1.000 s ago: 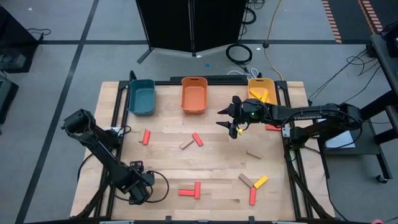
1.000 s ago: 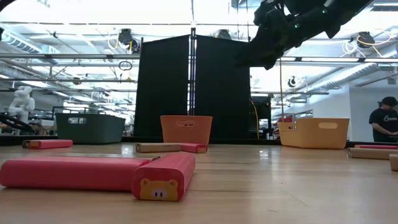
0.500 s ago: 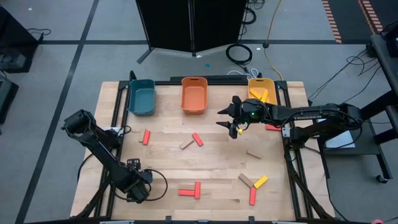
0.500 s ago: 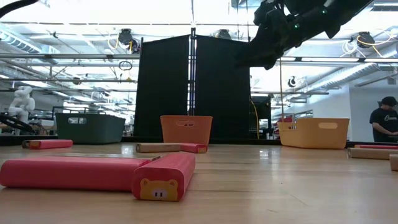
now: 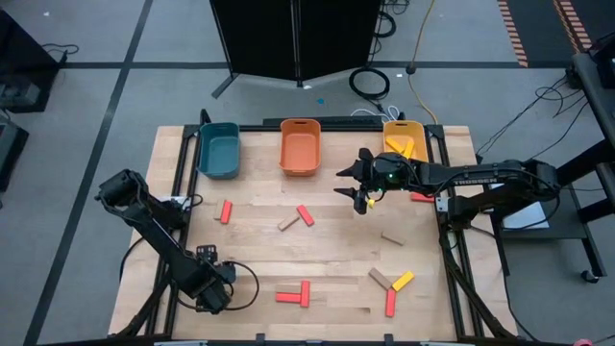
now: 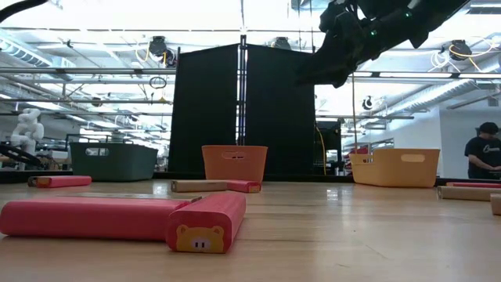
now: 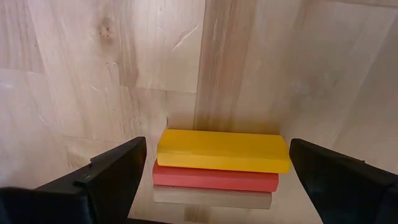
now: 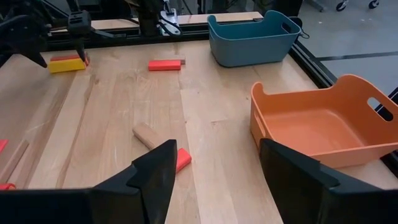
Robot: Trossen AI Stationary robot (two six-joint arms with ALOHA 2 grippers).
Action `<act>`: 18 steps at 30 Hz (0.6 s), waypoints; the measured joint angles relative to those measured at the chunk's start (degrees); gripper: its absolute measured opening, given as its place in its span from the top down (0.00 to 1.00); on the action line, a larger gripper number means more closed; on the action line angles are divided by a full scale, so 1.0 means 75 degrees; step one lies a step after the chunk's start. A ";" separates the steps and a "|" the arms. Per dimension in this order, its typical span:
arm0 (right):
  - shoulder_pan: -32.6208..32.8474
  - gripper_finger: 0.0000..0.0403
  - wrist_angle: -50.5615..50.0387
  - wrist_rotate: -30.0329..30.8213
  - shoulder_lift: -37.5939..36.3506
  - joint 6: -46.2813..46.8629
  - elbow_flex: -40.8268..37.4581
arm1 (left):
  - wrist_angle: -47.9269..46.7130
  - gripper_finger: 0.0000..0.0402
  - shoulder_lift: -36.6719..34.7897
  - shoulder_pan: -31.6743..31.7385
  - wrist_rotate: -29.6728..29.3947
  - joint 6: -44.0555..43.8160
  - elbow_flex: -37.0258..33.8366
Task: Sort blocks
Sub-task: Put the yellow block into the yellow bin
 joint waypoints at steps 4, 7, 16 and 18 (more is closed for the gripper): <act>0.0000 0.45 0.0000 0.0000 0.0000 0.0000 0.0000 | 0.0000 0.02 -0.0002 0.0000 -0.0004 0.0001 0.0000; 0.0000 0.45 0.0000 0.0000 0.0000 0.0002 0.0000 | 0.0002 0.02 -0.0002 0.0000 -0.0010 0.0003 0.0000; 0.0000 0.45 0.0000 0.0000 0.0000 0.0001 0.0000 | 0.0020 0.02 -0.0002 0.0000 -0.0259 0.0001 0.0000; 0.0000 0.45 0.0000 0.0000 0.0000 -0.0020 0.0000 | 0.0080 0.02 -0.0002 0.0003 -0.0265 0.0003 0.0000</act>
